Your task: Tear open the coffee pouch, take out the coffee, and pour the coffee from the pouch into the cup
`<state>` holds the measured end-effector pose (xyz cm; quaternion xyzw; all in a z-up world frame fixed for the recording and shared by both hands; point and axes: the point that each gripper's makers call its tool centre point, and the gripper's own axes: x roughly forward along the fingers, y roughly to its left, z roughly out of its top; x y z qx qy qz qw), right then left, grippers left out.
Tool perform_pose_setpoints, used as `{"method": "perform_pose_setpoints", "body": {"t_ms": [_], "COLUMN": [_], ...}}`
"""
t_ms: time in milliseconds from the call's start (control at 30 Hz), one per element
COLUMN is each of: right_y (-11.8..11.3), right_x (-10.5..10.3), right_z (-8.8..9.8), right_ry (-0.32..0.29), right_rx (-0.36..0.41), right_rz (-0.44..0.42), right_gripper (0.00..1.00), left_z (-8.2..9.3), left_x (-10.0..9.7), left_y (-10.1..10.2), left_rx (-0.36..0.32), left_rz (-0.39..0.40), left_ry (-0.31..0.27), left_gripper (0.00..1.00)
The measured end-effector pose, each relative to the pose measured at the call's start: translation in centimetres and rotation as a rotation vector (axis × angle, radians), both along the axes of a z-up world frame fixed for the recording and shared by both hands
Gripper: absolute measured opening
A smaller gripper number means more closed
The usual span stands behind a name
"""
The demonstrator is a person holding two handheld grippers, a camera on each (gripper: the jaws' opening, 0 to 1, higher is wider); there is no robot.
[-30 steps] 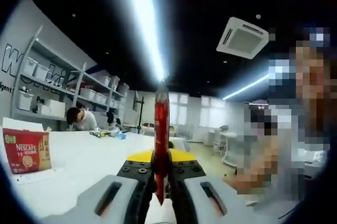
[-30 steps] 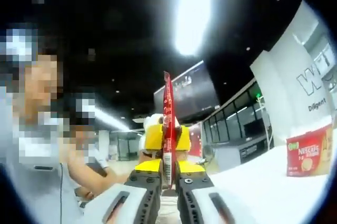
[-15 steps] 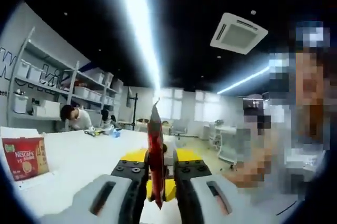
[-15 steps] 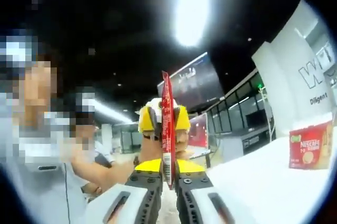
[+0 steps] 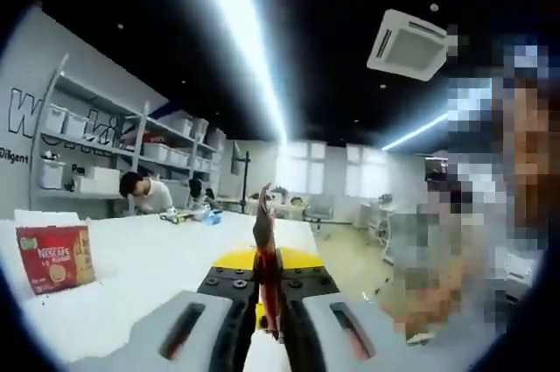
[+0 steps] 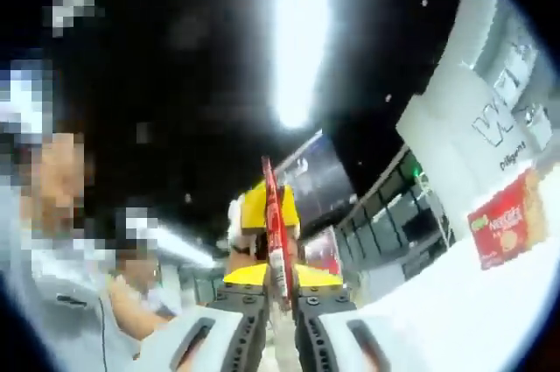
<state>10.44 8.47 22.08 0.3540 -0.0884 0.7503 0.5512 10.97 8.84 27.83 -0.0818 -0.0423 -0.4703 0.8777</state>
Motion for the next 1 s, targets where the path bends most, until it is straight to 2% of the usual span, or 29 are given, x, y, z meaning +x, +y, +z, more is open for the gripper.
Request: {"method": "perform_pose_setpoints", "body": {"t_ms": [33,67,133,233,400,500,633,733,833,1000], "right_y": [-0.6,-1.1,-1.7,-2.0,-2.0,-0.7,-0.5,-0.3,-0.1,-0.8], "right_x": [0.5,0.7,1.2,1.6,1.3,-0.7,-0.9,-0.8,-1.5,-0.7], "right_z": [0.3,0.5,0.7,1.1,1.9,2.0,1.8,2.0,2.4,2.9], "right_ry": [0.066,0.107,0.154,0.19,0.225,0.208,0.204,0.207,0.185,0.189], "right_rx": [0.075,0.13,0.203,0.263,0.357,0.353,0.356,0.365,0.365,0.402], "right_rz": [-0.002,-0.004,-0.01,-0.028,0.002,0.001,-0.033,-0.029,-0.021,-0.034], "right_gripper": [0.12,0.13,0.13,0.13,0.18,0.21,0.18,0.18,0.18,0.16], "left_z": [0.1,0.2,0.4,0.4,0.5,0.4,0.1,0.1,-0.3,-0.6], "left_x": [0.1,0.3,0.7,1.2,1.3,1.4,1.5,1.3,1.2,1.1], "left_y": [-0.1,-0.2,-0.3,-0.3,-0.4,-0.1,0.1,0.0,-0.5,-0.7], "left_rx": [0.0,-0.001,-0.015,-0.035,-0.055,-0.06,-0.062,-0.073,-0.063,-0.06], "left_rz": [0.004,0.008,0.014,0.019,0.014,0.019,0.026,0.027,0.017,0.013], "left_ry": [-0.004,-0.01,-0.01,0.002,0.001,0.004,0.006,0.002,0.007,0.012], "left_gripper": [0.09,0.09,0.09,0.09,0.09,0.09,0.09,0.09,0.09,0.09]}}
